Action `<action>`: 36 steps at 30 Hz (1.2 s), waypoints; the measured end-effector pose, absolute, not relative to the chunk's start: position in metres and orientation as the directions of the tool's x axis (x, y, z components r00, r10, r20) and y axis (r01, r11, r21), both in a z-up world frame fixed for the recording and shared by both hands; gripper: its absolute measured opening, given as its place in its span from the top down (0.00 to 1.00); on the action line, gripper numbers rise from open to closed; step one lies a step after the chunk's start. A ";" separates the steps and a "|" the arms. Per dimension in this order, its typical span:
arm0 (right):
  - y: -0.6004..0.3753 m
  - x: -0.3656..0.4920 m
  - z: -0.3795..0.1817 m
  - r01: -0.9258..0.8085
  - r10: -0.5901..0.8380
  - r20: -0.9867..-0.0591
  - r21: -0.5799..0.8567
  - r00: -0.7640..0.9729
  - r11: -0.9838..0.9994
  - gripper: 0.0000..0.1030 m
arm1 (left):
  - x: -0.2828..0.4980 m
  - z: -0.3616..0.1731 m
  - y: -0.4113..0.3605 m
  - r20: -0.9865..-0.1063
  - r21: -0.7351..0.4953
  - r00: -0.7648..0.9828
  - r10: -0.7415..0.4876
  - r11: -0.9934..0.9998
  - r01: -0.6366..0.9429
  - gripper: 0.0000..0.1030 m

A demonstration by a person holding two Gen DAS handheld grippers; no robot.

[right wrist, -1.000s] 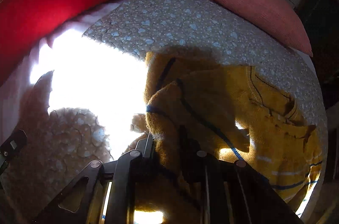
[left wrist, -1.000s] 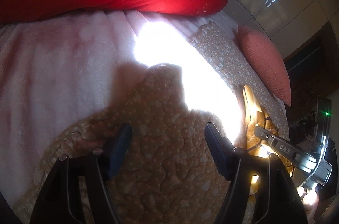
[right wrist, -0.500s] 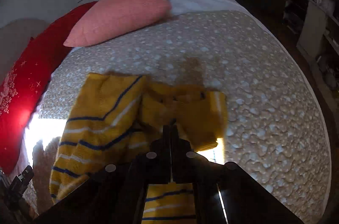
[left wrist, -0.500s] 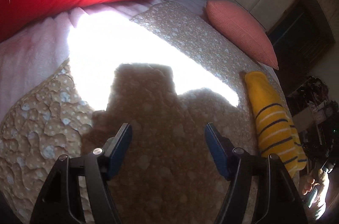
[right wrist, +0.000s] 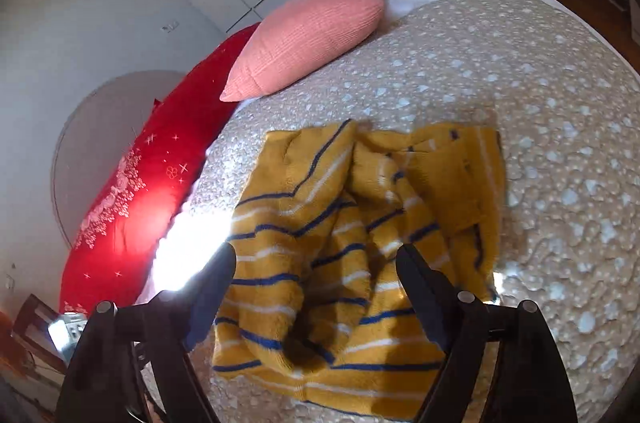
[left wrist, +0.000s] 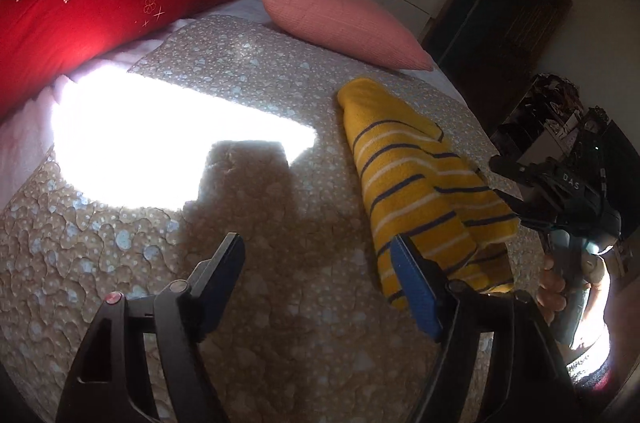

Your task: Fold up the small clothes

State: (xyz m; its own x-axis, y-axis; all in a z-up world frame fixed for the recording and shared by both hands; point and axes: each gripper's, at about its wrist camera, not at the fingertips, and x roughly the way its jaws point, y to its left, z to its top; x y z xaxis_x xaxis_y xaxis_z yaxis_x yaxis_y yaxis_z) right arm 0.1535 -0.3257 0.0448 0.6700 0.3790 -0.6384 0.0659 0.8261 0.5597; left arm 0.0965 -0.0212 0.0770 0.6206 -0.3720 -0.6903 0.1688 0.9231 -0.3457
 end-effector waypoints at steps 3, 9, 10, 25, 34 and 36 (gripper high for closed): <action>-0.306 0.187 0.029 0.088 0.333 -0.701 0.491 0.631 0.867 0.17 | 0.087 0.085 -0.027 -0.688 -0.321 0.625 -0.369 0.927 0.194 0.27; -0.276 0.193 0.040 -0.044 0.428 -0.667 0.510 0.610 0.859 0.81 | 0.076 0.077 -0.029 -0.724 -0.305 0.590 -0.358 0.933 0.193 0.27; -0.279 0.186 0.050 -0.048 0.417 -0.648 0.507 0.637 0.861 0.82 | 0.072 0.077 -0.030 -0.727 -0.296 0.589 -0.353 0.935 0.195 0.27; -0.370 0.119 0.004 0.169 0.269 -0.708 0.483 0.653 0.859 0.50 | 0.133 0.068 -0.145 -0.781 -0.298 0.461 -0.421 0.901 0.316 0.26; -0.395 0.089 -0.001 0.193 0.241 -0.720 0.464 0.651 0.864 0.29 | 0.153 0.015 -0.165 -0.869 -0.254 0.351 -0.347 0.924 0.285 0.23; -0.402 0.077 0.002 0.207 0.235 -0.704 0.482 0.670 0.851 0.29 | 0.142 0.017 -0.158 -0.862 -0.252 0.359 -0.358 0.917 0.310 0.23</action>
